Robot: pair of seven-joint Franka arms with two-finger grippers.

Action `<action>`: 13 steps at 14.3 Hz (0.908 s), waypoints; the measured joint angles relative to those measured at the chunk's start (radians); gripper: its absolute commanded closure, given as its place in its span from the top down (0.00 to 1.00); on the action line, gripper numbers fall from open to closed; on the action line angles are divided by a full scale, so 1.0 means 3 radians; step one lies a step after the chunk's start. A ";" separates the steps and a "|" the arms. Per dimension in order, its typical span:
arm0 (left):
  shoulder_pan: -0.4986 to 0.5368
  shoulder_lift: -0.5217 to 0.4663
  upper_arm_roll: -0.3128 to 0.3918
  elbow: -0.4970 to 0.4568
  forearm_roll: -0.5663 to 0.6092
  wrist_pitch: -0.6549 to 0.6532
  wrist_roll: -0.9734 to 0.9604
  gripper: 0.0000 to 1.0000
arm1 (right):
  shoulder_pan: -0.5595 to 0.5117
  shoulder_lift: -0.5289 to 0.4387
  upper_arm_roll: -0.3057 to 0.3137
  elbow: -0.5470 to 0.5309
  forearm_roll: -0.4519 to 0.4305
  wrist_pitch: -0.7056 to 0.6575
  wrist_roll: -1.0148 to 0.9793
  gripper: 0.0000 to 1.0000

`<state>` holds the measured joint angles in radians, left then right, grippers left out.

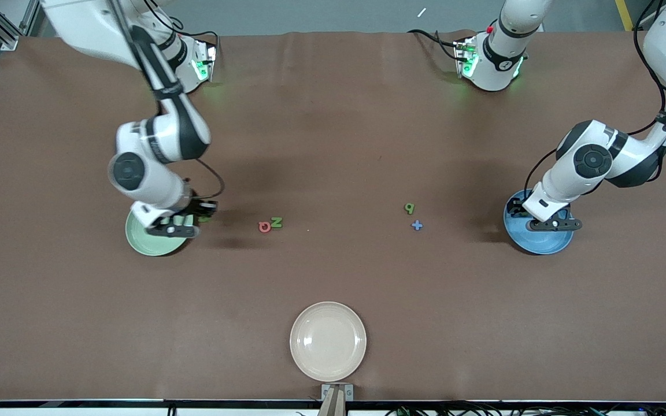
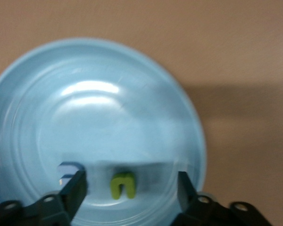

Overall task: Sort upper and lower case letters into plates
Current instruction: 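Grasp the blue x with the left gripper while the right gripper drops B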

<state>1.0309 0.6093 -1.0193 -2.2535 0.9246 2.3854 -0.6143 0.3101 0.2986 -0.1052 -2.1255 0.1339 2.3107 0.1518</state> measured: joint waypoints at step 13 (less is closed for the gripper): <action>-0.1788 0.0319 0.0176 0.0897 -0.0498 -0.0417 -0.2363 1.00 | -0.0428 0.0225 0.0008 -0.0190 0.0000 0.0107 -0.0477 0.02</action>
<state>0.4946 0.7049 -0.9664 -1.9845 0.7752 2.2602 -1.3232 0.1818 0.3660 -0.1027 -2.1826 0.1339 2.3427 0.0087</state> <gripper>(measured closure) 0.000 0.749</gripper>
